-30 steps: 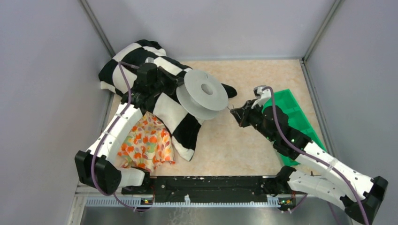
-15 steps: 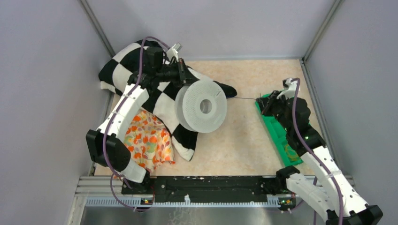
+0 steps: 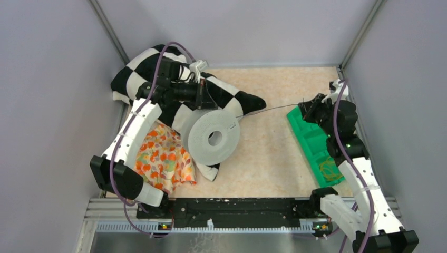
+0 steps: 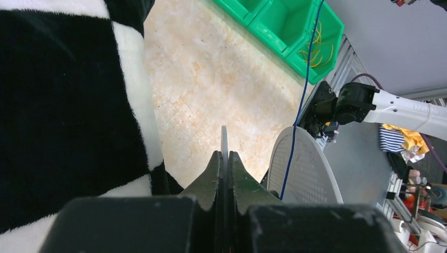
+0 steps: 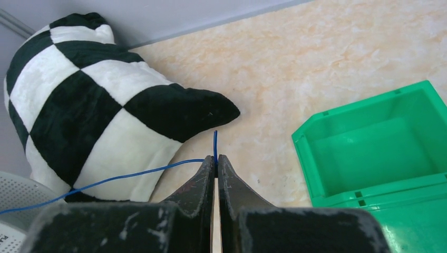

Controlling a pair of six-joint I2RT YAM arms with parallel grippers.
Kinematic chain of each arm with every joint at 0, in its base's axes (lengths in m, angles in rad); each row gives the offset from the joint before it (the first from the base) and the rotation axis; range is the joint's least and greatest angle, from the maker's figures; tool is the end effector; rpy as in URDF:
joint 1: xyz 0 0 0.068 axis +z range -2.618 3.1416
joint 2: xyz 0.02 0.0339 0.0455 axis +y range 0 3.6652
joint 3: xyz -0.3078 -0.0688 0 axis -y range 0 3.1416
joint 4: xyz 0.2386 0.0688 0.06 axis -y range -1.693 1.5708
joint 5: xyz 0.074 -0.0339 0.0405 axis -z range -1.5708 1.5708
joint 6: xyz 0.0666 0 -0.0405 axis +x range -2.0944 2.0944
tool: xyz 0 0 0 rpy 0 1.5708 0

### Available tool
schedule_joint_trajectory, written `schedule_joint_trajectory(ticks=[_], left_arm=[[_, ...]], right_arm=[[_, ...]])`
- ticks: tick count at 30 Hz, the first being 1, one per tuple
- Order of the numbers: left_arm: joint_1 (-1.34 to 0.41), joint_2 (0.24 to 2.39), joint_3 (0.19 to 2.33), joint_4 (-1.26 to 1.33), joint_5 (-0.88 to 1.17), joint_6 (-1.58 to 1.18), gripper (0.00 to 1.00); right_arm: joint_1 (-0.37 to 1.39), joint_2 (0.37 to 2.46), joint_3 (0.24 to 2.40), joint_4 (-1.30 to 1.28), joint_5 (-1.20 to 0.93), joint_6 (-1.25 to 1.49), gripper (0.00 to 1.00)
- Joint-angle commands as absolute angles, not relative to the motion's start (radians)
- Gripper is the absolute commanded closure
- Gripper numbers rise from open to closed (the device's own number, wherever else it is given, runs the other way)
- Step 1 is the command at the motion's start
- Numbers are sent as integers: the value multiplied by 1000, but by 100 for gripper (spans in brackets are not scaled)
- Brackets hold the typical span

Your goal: Wrap the cables

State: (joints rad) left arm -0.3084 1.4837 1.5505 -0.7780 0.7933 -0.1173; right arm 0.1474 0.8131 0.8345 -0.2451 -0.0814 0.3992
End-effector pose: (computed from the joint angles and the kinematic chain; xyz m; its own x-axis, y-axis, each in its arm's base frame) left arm 0.2893 -0.1420 0.4171 -0.7028 0.1377 -0.6979 0.6496 0.5242 -0.5507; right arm 0.1798 0.0322 0.3710 -0.2896 0.3486 -0.8914 -0.1218 0.9103 0.3956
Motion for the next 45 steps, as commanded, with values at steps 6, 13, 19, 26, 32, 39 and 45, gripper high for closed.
schedule_joint_trajectory(ticks=[6, 13, 19, 26, 32, 39, 45], left_arm=[[-302, 1356, 1546, -535, 907, -255, 100], [-295, 1353, 1528, -161, 688, -789, 100], [-295, 1334, 1362, 39, 457, -1144, 100], [-295, 1285, 1209, 20, 247, -1376, 100], [-296, 1283, 1223, -189, 167, -1438, 100], [-296, 1310, 1247, -247, 181, -1430, 100], [-293, 1304, 1269, -279, 129, -1412, 100]], right_arm=[[135, 828, 864, -175, -222, 395, 100], [179, 789, 832, -177, -341, 467, 100], [361, 798, 867, -230, -259, 486, 100], [618, 831, 914, -297, -74, 425, 100], [773, 872, 943, -328, 34, 403, 100], [881, 900, 973, -333, 117, 414, 100], [881, 852, 948, -372, 194, 423, 100]])
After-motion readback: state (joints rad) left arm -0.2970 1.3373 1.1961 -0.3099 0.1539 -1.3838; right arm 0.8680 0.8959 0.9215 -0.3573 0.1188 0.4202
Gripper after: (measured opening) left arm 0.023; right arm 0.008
